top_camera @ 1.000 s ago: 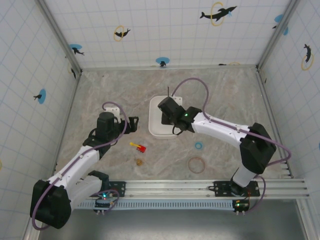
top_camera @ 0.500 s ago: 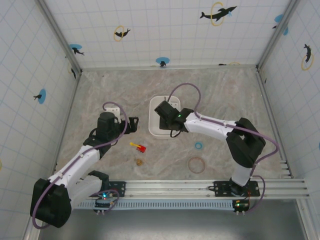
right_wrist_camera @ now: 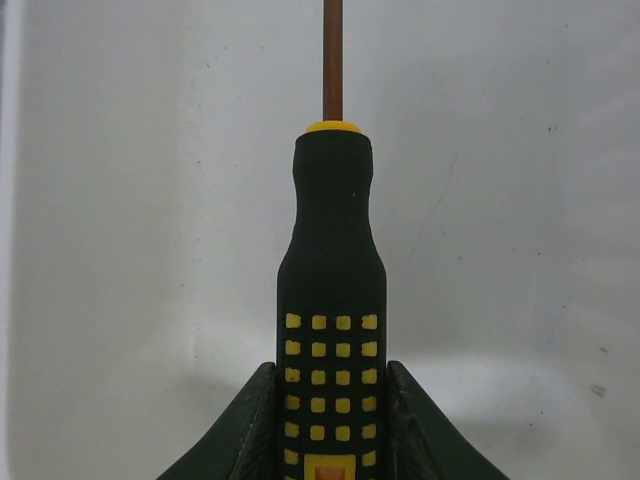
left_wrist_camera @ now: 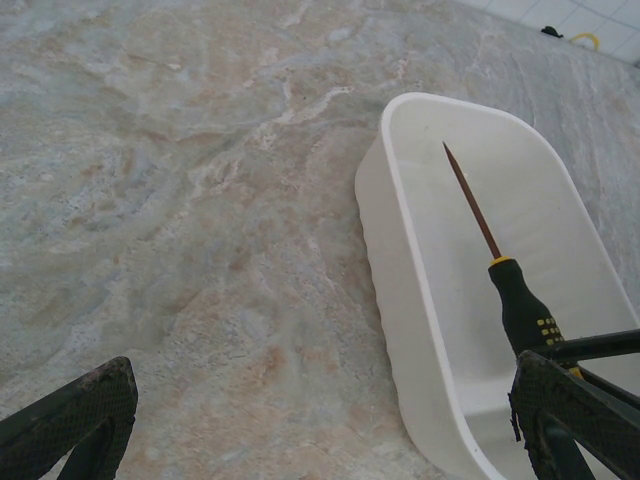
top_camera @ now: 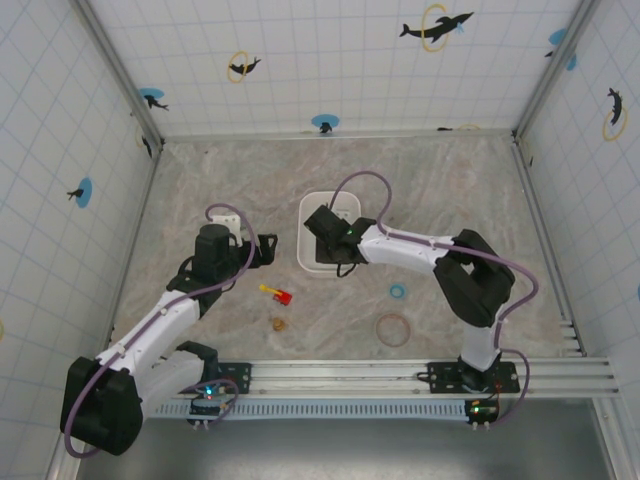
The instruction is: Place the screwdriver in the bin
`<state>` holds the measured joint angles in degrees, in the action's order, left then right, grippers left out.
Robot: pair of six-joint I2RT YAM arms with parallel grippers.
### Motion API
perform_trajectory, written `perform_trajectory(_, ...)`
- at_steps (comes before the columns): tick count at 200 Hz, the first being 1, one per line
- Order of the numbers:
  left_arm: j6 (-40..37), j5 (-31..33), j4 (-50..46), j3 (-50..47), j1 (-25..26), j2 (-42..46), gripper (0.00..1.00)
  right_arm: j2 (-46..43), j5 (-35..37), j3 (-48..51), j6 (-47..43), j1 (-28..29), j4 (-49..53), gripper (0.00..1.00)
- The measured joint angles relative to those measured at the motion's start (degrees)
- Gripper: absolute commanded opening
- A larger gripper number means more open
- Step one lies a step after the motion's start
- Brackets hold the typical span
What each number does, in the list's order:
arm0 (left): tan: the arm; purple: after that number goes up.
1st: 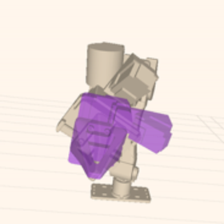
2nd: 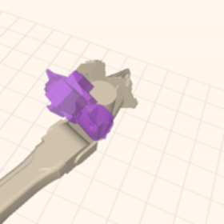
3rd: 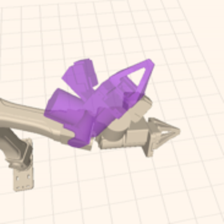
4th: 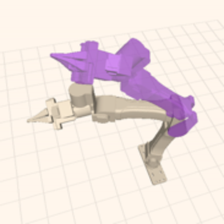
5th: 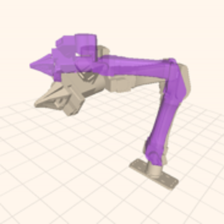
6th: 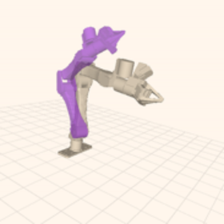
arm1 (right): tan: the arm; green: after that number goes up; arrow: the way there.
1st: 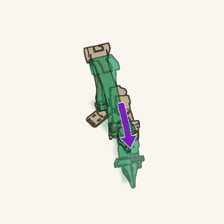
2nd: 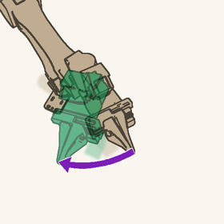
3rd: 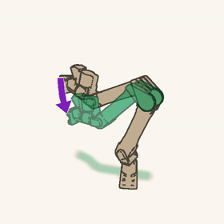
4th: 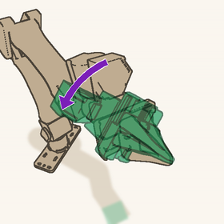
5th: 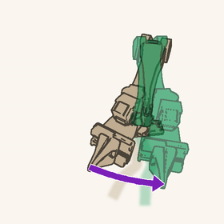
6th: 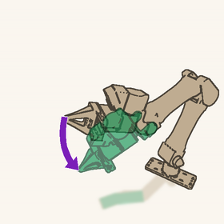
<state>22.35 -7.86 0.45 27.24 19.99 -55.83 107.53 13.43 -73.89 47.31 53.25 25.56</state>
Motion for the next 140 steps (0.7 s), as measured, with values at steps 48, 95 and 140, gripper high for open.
perform_trajectory(48,0.0,0.0,0.0,-0.2,0.0,0.0,0.98,1.8,-0.3,-0.5,0.0,0.0,0.0,0.11)
perform_trajectory(95,0.0,0.2,0.0,-0.3,0.0,0.0,0.98,3.3,-1.0,-1.0,0.0,-0.1,0.0,0.29)
perform_trajectory(140,0.0,0.2,0.0,-0.3,0.0,0.0,0.98,3.8,-1.3,-1.1,-0.1,-0.2,-0.1,0.37)
